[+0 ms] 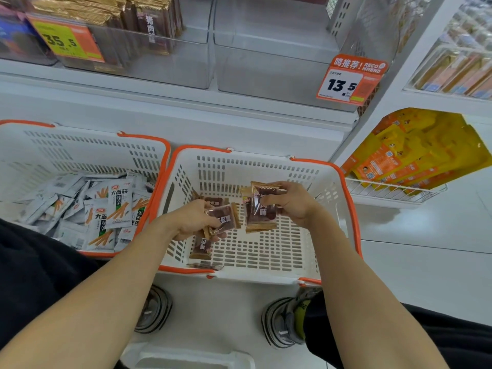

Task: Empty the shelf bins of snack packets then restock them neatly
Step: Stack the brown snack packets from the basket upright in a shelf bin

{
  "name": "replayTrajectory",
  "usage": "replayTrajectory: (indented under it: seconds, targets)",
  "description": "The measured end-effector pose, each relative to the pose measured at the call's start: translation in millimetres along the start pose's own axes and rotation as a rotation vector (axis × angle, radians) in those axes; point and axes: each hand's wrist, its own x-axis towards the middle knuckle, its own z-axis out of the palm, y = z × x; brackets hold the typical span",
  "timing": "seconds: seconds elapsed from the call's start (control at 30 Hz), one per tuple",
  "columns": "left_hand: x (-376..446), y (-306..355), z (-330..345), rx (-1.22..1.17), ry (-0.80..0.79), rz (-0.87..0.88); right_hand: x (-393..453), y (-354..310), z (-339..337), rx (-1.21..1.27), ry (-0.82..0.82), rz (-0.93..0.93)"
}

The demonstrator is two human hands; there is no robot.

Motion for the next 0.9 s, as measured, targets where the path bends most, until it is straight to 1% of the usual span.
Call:
replayTrajectory:
  seconds: [0.1,0.17,0.3,0.4,0.43,0.6,0.67,0.73,0.77,0.8,0.83,0.9]
  targets:
    - [-0.9,1.0,-1.7,0.019,-0.008,0.026,-3.4,-0.3,2.2,0.036,-0.084,0.006]
    - [-0.3,0.5,-0.6,-0.07,0.002,0.029,-3.4,2.1,9.3,0.051,-0.119,-0.004]
    - [4.4,-3.3,7.5,-0.301,-0.006,0.084,0.0,12.8,27.4,0.161,-0.119,0.01]
    - [3.5,-6.1,18.2,-0.501,-0.024,0.13,1.5,20.6,38.5,0.225,-0.063,0.001]
    - [4.1,-8.9,21.8,-0.529,-0.03,0.138,1.8,21.9,40.9,0.239,-0.042,0.002]
    - [15.2,-25.1,43.9,-0.482,-0.027,0.089,2.7,32.3,48.8,0.136,0.007,0.046]
    - [22.2,-29.1,48.4,-0.465,-0.022,0.059,5.4,42.2,46.4,0.184,0.002,0.124]
    - [30.9,-34.1,48.4,-0.425,-0.013,0.021,11.3,52.1,37.6,0.286,-0.032,0.226]
    - [36.8,-38.7,46.9,-0.393,0.001,0.006,18.2,57.9,28.4,0.329,0.007,0.27]
    - [42.8,-44.3,45.5,-0.357,0.021,-0.009,24.8,63.0,18.4,0.329,0.095,0.285]
    - [48.6,-50.4,43.8,-0.33,0.043,-0.026,34.7,69.4,6.4,0.258,0.227,0.284]
    - [57.6,-60.6,40.9,-0.329,0.087,-0.071,56.6,83.8,-18.8,0.036,0.5,0.27]
